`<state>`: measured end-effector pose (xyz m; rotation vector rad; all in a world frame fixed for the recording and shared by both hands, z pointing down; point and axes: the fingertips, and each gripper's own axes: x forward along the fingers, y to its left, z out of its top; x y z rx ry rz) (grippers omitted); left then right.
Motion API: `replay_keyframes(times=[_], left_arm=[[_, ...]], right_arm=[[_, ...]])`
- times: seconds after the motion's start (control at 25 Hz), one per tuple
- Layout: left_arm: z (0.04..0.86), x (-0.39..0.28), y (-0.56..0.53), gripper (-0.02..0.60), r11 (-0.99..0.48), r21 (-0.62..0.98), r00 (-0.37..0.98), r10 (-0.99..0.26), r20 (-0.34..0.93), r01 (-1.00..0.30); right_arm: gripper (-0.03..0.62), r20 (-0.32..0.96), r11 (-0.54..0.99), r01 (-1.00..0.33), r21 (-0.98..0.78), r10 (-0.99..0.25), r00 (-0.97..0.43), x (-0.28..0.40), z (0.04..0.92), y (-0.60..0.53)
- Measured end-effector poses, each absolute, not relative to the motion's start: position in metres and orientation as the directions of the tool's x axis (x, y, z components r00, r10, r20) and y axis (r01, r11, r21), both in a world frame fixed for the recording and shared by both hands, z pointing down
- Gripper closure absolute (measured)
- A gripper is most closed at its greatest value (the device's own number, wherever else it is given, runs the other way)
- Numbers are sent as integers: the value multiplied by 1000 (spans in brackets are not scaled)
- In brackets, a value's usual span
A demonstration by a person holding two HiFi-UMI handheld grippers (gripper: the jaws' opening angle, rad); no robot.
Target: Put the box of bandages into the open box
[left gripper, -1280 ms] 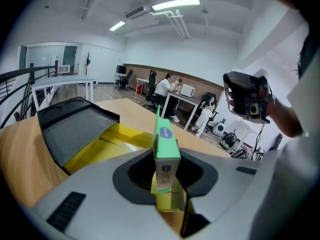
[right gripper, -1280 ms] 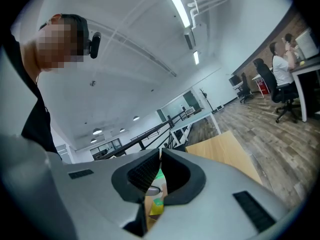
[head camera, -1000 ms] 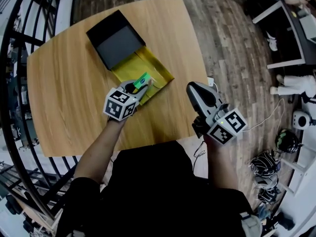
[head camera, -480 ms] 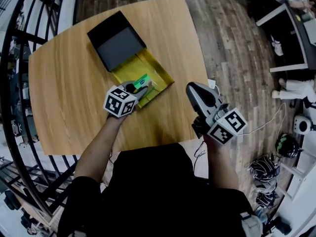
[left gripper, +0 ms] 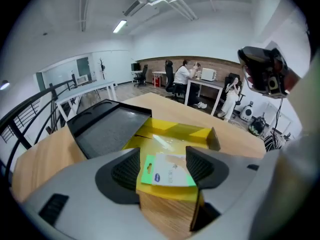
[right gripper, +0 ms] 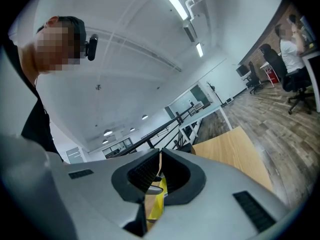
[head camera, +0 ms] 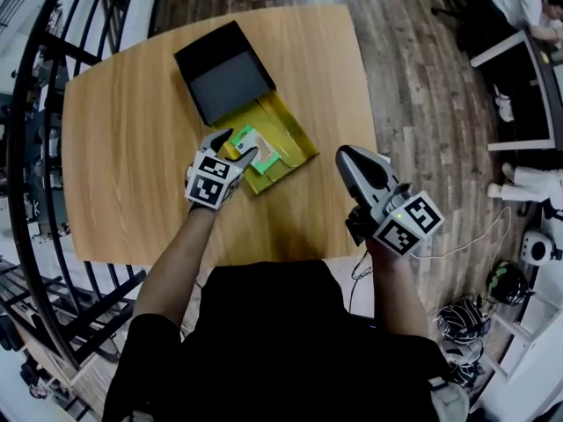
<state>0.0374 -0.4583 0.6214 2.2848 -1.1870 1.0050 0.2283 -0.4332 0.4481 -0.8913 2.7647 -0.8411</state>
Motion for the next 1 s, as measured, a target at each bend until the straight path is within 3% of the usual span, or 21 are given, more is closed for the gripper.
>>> replay_keyframes(times=[0.56,1.0], left_arm=[[530,-20,-417,305,-491,9,413,-722,556,-871],[432,-97,-342,402,-380,31,363,-853,376,-925]], right_arm=[[554,17,774,-430,-466,-478,-878,150,406,-417],[556,-24,847,-363,-388,-403,-915,75,351,-375]])
